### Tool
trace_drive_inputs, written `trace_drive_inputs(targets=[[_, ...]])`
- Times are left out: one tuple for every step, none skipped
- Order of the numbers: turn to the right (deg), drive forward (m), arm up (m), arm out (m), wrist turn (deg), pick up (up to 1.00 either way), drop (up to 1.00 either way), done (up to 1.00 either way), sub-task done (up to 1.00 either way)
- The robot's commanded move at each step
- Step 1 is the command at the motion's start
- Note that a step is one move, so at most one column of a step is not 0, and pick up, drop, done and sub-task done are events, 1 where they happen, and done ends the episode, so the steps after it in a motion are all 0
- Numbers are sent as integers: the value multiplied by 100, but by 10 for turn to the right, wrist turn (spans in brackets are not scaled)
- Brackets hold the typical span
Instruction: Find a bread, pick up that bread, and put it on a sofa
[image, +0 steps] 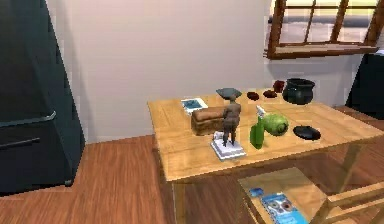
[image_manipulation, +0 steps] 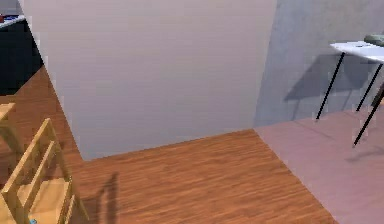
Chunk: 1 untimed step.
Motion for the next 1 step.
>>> trace_drive_inputs(targets=[[-450,0,0,0,0,0,0,0,0]])
